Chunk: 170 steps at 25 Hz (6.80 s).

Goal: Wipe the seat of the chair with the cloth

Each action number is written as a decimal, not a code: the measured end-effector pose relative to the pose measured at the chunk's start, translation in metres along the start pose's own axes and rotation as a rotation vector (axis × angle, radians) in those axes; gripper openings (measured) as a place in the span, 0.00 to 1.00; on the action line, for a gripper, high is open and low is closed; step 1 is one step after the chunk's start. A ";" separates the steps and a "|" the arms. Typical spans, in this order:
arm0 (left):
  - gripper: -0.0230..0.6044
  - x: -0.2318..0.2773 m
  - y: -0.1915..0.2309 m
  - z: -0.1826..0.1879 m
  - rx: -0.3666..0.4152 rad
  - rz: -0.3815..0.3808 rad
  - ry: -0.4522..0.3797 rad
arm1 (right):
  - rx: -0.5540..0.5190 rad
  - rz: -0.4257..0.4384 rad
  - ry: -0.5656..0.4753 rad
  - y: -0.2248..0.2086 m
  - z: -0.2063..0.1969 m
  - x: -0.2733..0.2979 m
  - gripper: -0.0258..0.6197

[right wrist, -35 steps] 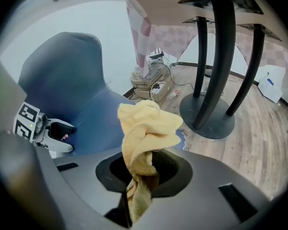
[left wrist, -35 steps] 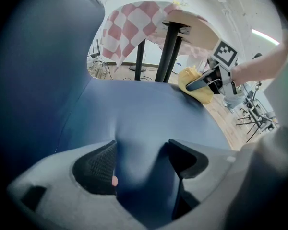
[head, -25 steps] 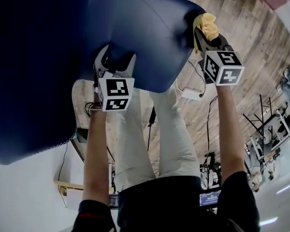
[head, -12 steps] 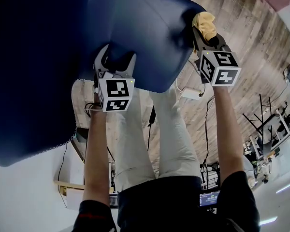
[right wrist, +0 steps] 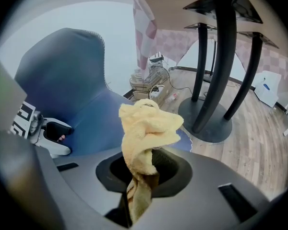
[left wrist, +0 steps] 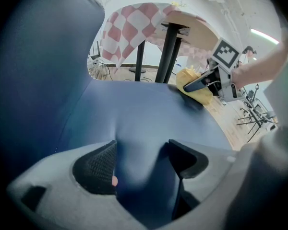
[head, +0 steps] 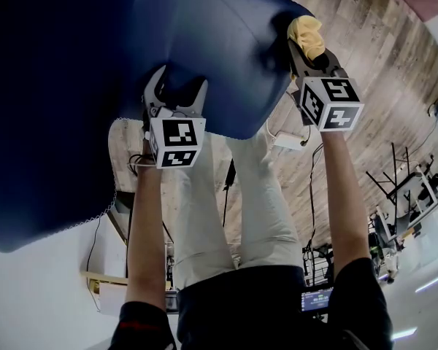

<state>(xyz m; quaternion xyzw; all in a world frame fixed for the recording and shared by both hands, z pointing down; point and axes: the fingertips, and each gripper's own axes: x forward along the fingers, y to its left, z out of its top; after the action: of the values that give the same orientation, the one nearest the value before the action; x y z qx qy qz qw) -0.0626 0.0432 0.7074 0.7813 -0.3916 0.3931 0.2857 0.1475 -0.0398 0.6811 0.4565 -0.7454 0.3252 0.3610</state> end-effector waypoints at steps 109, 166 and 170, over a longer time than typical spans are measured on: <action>0.57 -0.003 0.003 0.001 0.016 0.015 -0.046 | -0.112 0.121 0.008 0.034 -0.012 0.000 0.13; 0.57 -0.002 0.000 -0.003 0.008 0.029 -0.051 | -0.308 0.361 -0.066 0.199 0.087 0.085 0.13; 0.57 -0.002 -0.003 -0.004 0.008 0.027 -0.050 | -0.314 0.369 -0.075 0.201 0.085 0.084 0.13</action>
<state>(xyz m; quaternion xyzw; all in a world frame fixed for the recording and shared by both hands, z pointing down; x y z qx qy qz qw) -0.0626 0.0485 0.7072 0.7866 -0.4078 0.3788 0.2673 -0.0841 -0.0717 0.6753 0.2627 -0.8704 0.2487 0.3338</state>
